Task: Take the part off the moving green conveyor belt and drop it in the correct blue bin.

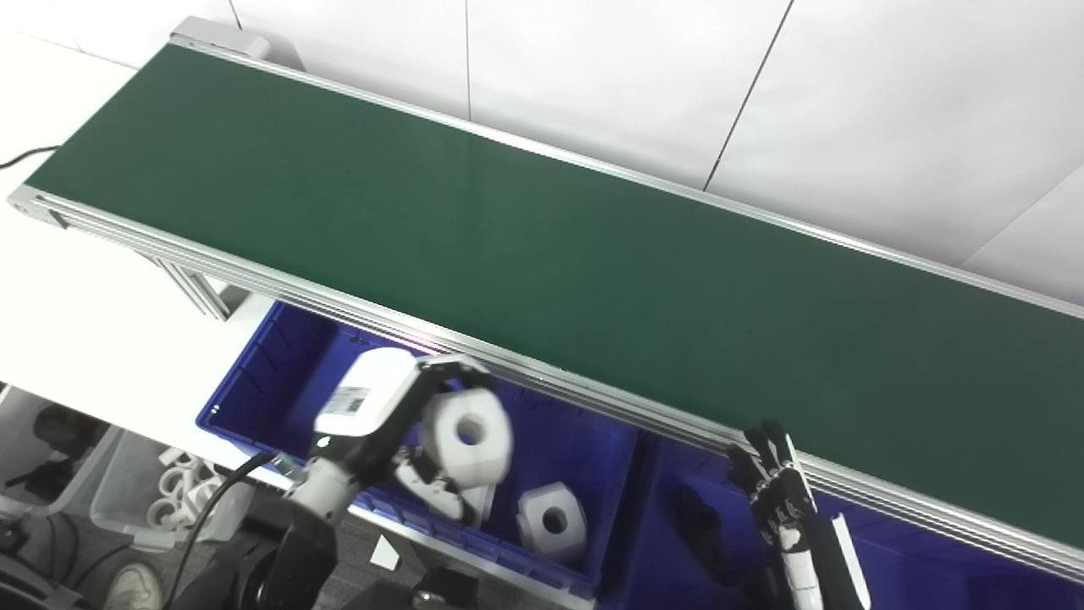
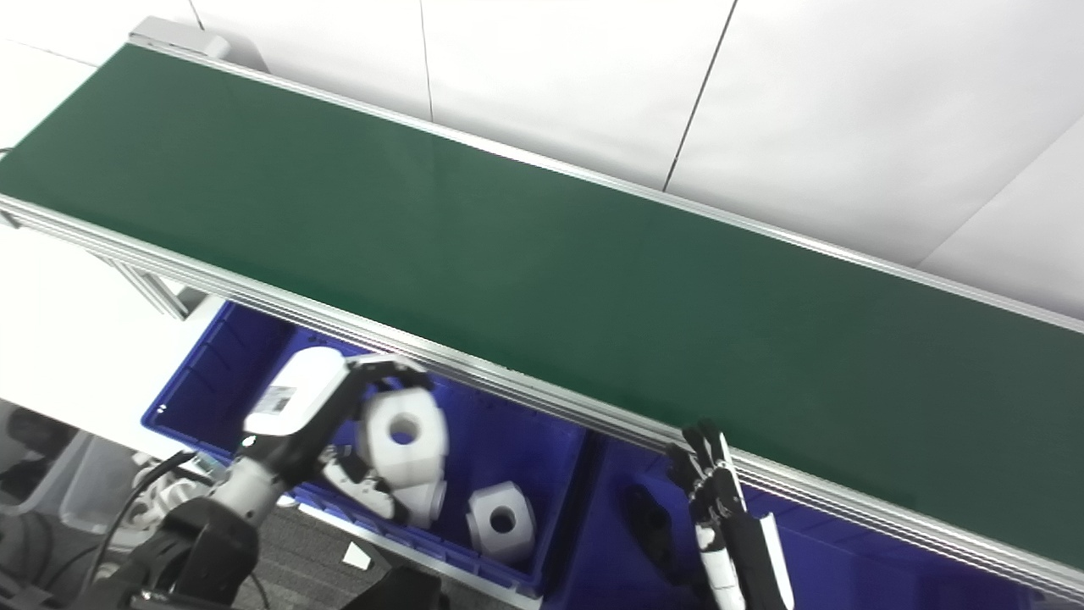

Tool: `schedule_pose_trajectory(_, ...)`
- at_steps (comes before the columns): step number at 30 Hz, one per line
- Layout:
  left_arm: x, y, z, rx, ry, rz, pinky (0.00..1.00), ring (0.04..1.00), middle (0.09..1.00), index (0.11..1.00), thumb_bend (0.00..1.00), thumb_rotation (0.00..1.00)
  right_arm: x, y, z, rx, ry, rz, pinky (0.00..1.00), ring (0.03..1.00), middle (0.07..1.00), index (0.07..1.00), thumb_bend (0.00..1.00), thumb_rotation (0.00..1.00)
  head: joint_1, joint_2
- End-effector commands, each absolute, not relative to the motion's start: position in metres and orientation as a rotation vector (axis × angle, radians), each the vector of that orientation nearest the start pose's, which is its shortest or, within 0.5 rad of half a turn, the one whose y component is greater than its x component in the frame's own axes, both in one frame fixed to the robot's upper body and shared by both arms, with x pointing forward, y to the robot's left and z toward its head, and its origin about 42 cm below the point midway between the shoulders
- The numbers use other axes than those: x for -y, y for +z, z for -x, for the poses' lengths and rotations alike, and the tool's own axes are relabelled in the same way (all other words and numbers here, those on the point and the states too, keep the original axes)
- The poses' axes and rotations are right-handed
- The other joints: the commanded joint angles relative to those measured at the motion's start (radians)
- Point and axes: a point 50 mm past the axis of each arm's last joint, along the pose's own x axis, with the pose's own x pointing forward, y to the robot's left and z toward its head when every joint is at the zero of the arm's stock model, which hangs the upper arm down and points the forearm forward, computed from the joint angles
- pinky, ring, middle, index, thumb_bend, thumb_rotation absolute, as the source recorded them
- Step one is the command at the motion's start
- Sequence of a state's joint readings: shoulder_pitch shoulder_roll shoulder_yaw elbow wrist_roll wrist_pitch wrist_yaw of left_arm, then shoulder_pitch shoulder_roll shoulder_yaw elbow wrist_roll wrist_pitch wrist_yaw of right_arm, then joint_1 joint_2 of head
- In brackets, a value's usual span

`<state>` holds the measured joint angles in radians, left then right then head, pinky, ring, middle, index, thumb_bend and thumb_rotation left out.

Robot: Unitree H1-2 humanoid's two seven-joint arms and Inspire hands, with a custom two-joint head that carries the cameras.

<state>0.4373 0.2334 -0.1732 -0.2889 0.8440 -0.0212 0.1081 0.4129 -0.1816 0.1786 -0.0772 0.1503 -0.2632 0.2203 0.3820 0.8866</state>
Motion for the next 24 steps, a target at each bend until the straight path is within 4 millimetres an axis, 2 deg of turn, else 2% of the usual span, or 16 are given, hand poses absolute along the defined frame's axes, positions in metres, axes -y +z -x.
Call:
schedule_pose_trajectory(1, -0.251, 0.098, -0.139, 0.023, -0.013, -1.023, 0.27, 0.353, 0.433, 0.526, 0.52, 0.00, 0.230, 0.053, -0.132, -0.072, 0.320, -0.043, 0.92, 0.924, 0.973, 1.000, 0.83, 0.87, 0.010, -0.001)
schedule_pose_trajectory(6, -0.272, 0.105, -0.141, -0.036, 0.108, -1.055, 0.27, 0.356, 0.439, 0.519, 0.52, 0.00, 0.233, 0.052, -0.131, -0.090, 0.322, -0.028, 0.94, 0.928, 0.978, 1.000, 0.86, 0.88, 0.017, -0.001)
schedule_pose_trajectory(9, -0.285, 0.111, -0.141, -0.052, 0.125, -1.086, 0.24, 0.327, 0.430, 0.524, 0.52, 0.00, 0.233, 0.053, -0.131, -0.088, 0.321, -0.026, 0.93, 0.924, 0.977, 1.000, 0.85, 0.88, 0.024, 0.001)
schedule_pose_trajectory(14, -0.299, 0.117, -0.140, -0.076, 0.145, -1.099, 0.27, 0.353, 0.442, 0.519, 0.52, 0.00, 0.234, 0.053, -0.130, -0.087, 0.322, -0.020, 0.93, 0.923, 0.976, 1.000, 0.86, 0.89, 0.018, 0.003)
schedule_pose_trajectory(23, -0.299, 0.116, -0.142, -0.122, 0.138, -1.165, 0.29, 0.380, 0.452, 0.518, 0.52, 0.00, 0.234, 0.055, -0.130, -0.089, 0.328, -0.024, 0.94, 0.923, 0.976, 1.000, 0.85, 0.88, 0.019, 0.008)
schedule_pose_trajectory(24, -0.298, 0.116, -0.142, -0.136, 0.121, -1.186, 0.38, 0.466, 0.532, 0.565, 0.73, 0.07, 0.234, 0.055, -0.130, -0.091, 0.328, -0.021, 0.94, 0.922, 0.975, 1.000, 0.85, 0.89, 0.019, 0.008)
